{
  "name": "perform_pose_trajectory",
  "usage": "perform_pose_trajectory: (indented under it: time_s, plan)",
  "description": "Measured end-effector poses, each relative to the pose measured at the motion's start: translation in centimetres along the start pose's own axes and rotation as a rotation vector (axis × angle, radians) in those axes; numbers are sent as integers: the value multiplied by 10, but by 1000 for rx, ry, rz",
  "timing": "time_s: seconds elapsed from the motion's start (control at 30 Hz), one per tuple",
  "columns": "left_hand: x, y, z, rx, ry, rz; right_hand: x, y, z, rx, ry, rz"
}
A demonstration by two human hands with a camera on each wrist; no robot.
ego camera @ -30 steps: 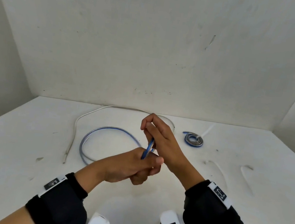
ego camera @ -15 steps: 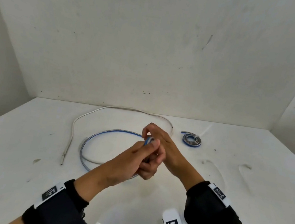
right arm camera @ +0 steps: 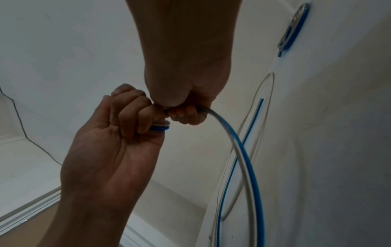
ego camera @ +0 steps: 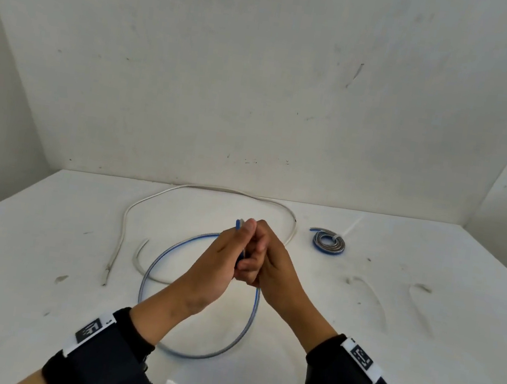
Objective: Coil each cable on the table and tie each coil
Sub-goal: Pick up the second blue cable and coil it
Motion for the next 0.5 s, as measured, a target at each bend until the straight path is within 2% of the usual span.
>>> perform_pose_trajectory:
  time_s: [0.1,0.23,0.37,0.43,0.5]
  plan:
    - [1,5,-2,-18,-26,34,3,1,3,-165,52,-9]
    - [7,15,-4,-157,-43,107,-2,2,8,-295,-19,-110]
    - [17,18,-5,-326,-42,137,-13,-5,16,-308,-97,-187]
    - [18,22,-8,-222,-63,152,-15,-5,20,-292,-141,-211]
    - [18,28,-10,-5,-92,189,-17,-2,20,-263,-185,-218]
Point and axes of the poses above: each hand's wrist, its own x-axis towards the middle knuckle, its own y-axis out of the back of the hand, z = x × y, the point moved 7 cm from there along x, towards the middle knuckle, and after that the axes turned 6 degrees about z, right-handed, at the moved point
